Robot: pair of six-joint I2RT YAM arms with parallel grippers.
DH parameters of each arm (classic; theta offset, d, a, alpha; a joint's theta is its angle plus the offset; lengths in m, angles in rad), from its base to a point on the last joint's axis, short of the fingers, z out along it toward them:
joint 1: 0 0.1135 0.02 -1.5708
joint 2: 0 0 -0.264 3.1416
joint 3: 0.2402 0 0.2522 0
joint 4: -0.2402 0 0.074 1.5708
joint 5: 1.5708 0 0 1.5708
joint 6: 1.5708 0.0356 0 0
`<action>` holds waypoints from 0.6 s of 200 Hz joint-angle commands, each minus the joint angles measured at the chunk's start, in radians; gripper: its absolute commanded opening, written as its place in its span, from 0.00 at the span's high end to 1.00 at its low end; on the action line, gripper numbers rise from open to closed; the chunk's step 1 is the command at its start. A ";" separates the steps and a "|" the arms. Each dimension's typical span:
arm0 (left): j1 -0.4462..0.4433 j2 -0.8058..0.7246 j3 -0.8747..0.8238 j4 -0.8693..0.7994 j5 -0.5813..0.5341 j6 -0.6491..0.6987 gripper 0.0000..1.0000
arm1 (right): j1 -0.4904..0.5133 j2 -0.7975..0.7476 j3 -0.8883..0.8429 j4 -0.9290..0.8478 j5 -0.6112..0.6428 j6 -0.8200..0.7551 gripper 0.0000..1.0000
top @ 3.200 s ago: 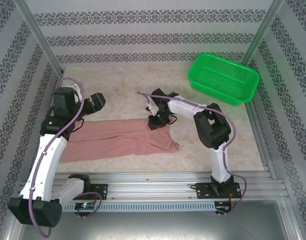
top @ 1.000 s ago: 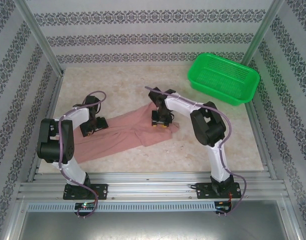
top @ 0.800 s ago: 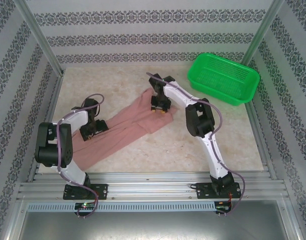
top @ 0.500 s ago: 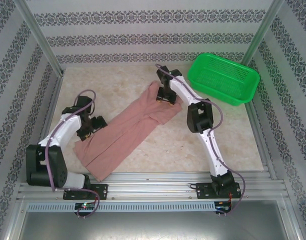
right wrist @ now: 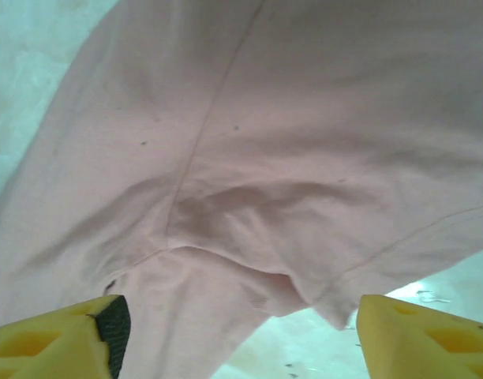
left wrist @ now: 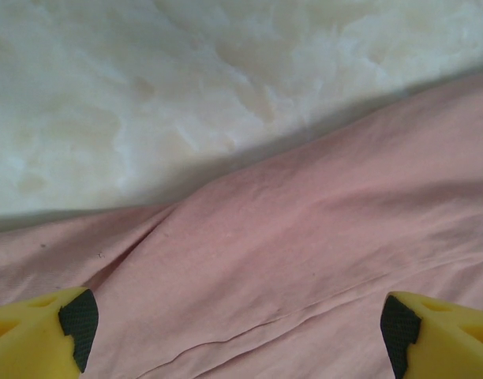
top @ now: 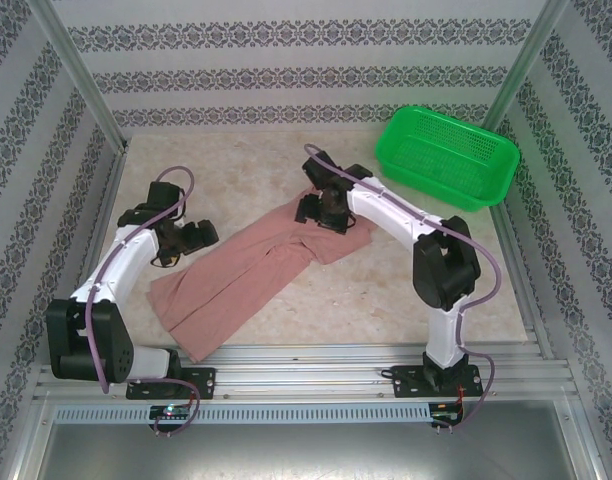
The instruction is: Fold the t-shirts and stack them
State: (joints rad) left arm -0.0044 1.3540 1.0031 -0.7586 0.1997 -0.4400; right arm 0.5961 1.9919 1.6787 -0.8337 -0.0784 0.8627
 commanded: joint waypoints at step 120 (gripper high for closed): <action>0.102 -0.125 0.299 -0.116 0.048 -0.022 0.07 | -0.124 0.668 0.763 -0.214 -0.066 0.342 0.29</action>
State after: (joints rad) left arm 0.0521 1.2629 1.2522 -0.7967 0.2359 -0.4347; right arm 0.4774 2.5038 2.2272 -0.9085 -0.0616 1.1801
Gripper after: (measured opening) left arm 0.931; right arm 0.712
